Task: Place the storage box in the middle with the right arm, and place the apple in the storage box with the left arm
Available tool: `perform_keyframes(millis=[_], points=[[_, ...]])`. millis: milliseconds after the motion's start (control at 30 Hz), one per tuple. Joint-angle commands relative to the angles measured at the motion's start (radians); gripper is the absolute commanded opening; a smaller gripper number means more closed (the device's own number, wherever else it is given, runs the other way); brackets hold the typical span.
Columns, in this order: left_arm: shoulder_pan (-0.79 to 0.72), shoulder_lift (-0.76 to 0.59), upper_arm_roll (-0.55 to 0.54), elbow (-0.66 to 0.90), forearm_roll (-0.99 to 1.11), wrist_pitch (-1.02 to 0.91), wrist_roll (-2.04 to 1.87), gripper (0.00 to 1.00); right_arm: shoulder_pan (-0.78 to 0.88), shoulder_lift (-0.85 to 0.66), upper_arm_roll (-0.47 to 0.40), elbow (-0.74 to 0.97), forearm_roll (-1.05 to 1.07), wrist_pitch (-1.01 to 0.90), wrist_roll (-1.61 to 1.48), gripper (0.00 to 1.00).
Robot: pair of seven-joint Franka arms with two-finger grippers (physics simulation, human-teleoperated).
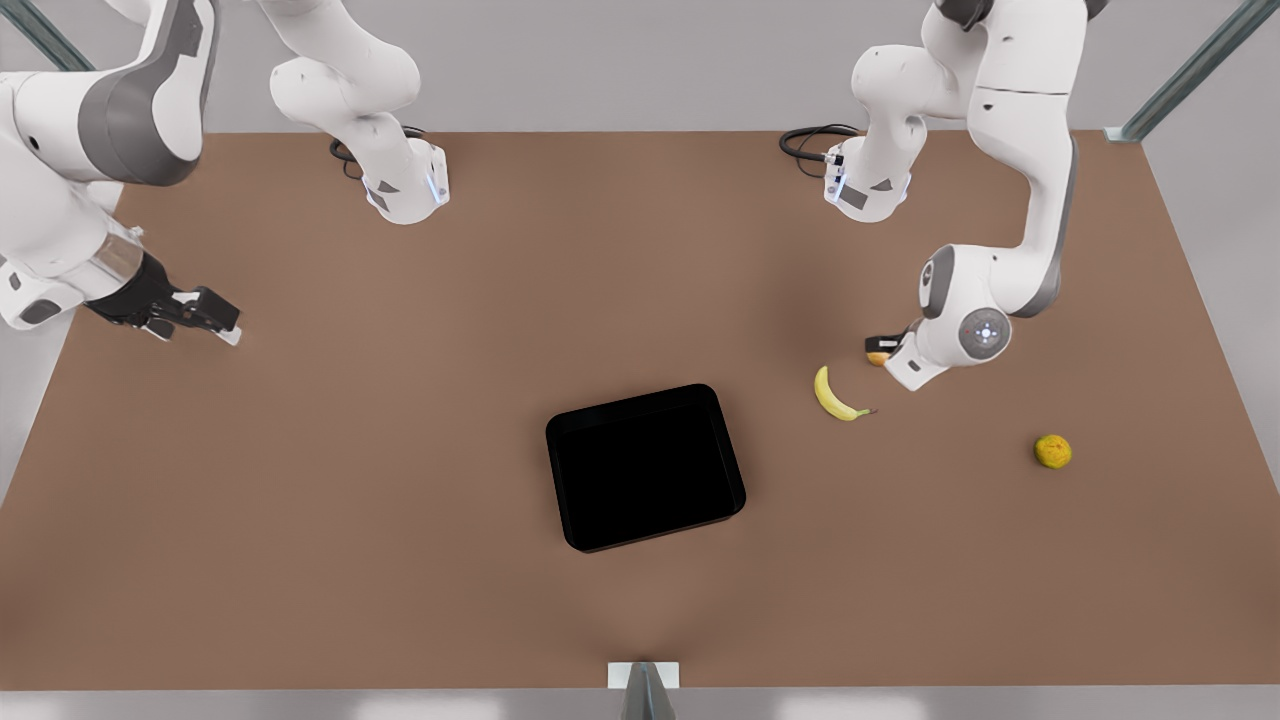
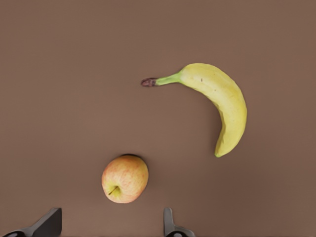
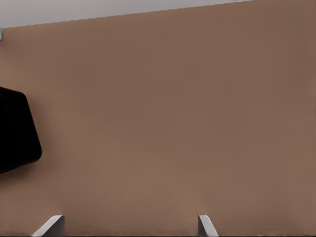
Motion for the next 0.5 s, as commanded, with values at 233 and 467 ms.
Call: perform_keyframes(millis=[233,467], points=[[0.002,0.056,0.015,-0.119,-0.001,0.27,0.009,1.0,0.064,0.013,-0.001,-0.002,-0.03,-0.13,-0.048,1.0],[0.002,0.082,0.015,-0.135,-0.001,0.298,0.009,1.0,0.064,0.021,-0.001,-0.002,-0.028,-0.13,-0.05,1.0]])
